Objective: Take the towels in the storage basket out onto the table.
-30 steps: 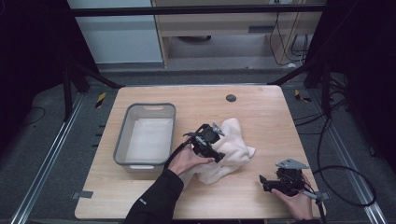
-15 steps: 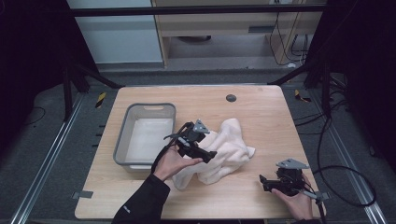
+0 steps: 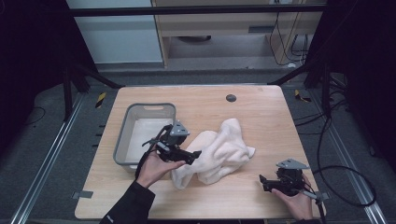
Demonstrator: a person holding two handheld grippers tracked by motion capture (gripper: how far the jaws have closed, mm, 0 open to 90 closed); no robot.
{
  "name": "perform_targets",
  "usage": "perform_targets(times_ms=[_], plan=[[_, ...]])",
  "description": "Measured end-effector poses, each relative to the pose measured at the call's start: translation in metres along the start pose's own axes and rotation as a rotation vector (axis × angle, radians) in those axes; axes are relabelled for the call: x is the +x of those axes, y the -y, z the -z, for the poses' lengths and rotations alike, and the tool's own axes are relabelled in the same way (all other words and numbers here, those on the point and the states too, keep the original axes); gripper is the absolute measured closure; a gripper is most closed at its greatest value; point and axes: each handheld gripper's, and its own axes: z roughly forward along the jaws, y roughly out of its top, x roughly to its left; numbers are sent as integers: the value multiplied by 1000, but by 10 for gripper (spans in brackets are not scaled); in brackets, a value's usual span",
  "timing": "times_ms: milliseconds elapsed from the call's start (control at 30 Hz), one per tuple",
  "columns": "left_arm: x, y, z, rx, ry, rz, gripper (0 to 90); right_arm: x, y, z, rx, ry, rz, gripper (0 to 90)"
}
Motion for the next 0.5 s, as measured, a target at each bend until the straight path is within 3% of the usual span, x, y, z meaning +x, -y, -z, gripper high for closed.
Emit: perform_targets(times_ms=[233,500], plan=[[12,21,24,-52,-54,33,219,0,0,0,-2,3,3,58],[30,52,47,-128,-125,119,222,0,1,1,-2,1,-4,58]])
